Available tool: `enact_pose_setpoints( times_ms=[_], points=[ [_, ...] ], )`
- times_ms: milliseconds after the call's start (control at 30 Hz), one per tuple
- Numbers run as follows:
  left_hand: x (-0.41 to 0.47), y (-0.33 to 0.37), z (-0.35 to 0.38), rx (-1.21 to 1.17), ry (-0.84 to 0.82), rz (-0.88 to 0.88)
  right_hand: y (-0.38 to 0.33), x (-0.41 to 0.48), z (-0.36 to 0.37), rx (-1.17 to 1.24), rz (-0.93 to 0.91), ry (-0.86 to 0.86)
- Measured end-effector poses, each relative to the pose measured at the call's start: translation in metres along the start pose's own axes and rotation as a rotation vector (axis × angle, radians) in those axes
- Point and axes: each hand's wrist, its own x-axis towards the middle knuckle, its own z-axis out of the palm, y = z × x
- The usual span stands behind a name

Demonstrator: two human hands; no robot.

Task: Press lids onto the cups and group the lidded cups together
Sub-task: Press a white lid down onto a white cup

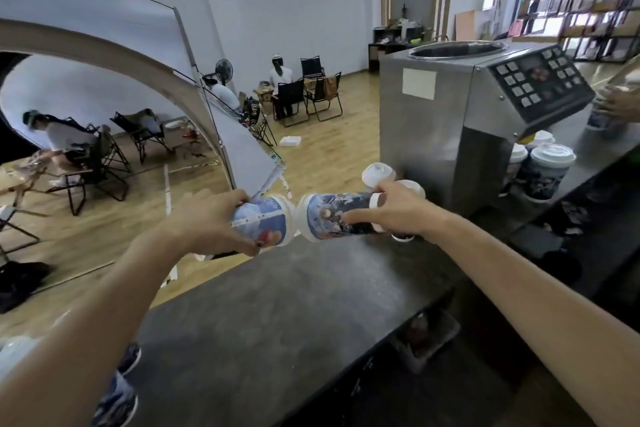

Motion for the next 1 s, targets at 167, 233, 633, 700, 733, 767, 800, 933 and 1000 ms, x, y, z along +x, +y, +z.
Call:
enact_pose_setpoints(
  times_ms=[167, 233, 633, 700, 733, 767, 800, 933, 1000],
  points=[
    [0.04, 0.039, 0.093, -0.952, 0.14, -0.074, 0.098, -0.005, 0.034, 0.902, 0.2, -0.05],
    [0.05, 0.067, 0.123, -1.124, 0.117, -0.022, 0.125, -0.009, 0.051, 0.922, 0.262, -0.01],
    [0.126, 0.162, 0.193, -1.347, 0.216, -0.104, 0.22, -0.005, 0.031, 0.53, 0.15, 0.334],
    [0.151, 0.166, 0.202, -1.339, 0.274, -0.182, 0.233, 0.008, 0.022, 0.522, 0.128, 0.392],
    [0.163, 0.168, 0.205, -1.331, 0.287, -0.207, 0.238, 0.015, 0.02, 0.521, 0.114, 0.396],
    [0.174, 0.17, 0.209, -1.321, 0.301, -0.222, 0.241, 0.021, 0.019, 0.513, 0.101, 0.401],
    [0.183, 0.172, 0.211, -1.312, 0.316, -0.221, 0.244, 0.025, 0.02, 0.49, 0.087, 0.409],
    [0.225, 0.18, 0.224, -1.234, 0.357, -0.183, 0.265, 0.047, 0.024, 0.412, 0.064, 0.414],
    [0.241, 0.182, 0.224, -1.207, 0.389, -0.137, 0.269, 0.051, 0.023, 0.413, 0.053, 0.397]
  ],
)
